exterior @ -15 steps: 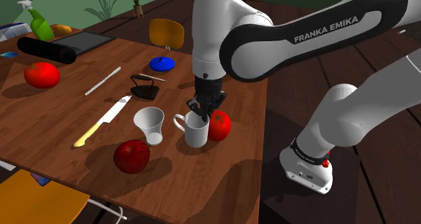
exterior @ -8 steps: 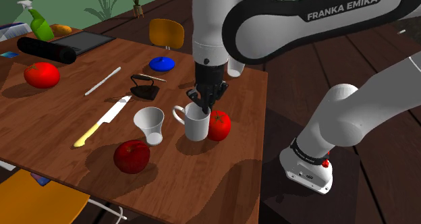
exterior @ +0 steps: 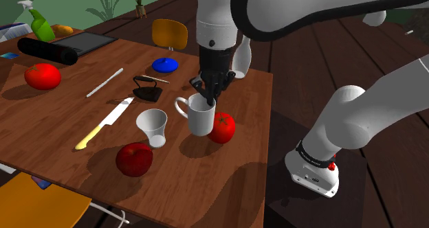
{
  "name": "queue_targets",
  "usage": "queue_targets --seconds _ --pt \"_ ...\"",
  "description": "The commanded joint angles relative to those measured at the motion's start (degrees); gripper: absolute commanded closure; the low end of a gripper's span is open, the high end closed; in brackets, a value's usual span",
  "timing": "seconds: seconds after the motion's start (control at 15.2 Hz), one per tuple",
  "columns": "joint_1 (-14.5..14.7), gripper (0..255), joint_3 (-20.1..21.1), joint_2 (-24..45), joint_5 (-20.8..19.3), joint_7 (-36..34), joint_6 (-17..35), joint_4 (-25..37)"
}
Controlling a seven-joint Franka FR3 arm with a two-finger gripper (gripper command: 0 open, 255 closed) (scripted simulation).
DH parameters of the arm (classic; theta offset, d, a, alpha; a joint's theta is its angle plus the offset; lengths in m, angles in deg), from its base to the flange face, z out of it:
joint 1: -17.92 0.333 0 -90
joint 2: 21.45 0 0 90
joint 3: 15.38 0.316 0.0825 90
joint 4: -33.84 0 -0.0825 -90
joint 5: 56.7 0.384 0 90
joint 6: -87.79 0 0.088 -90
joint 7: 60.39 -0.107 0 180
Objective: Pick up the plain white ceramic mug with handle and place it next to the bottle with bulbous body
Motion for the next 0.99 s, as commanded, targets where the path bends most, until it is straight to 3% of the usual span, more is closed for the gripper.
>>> queue_targets --seconds 0.0,0.92 --pt "-0.09 255 -0.29 -0.14 -0.16 -0.01 -1.50 1.32" --pt "-0.69 255 -1.66 0.42 -1.30 -0.90 -12.09 12.44"
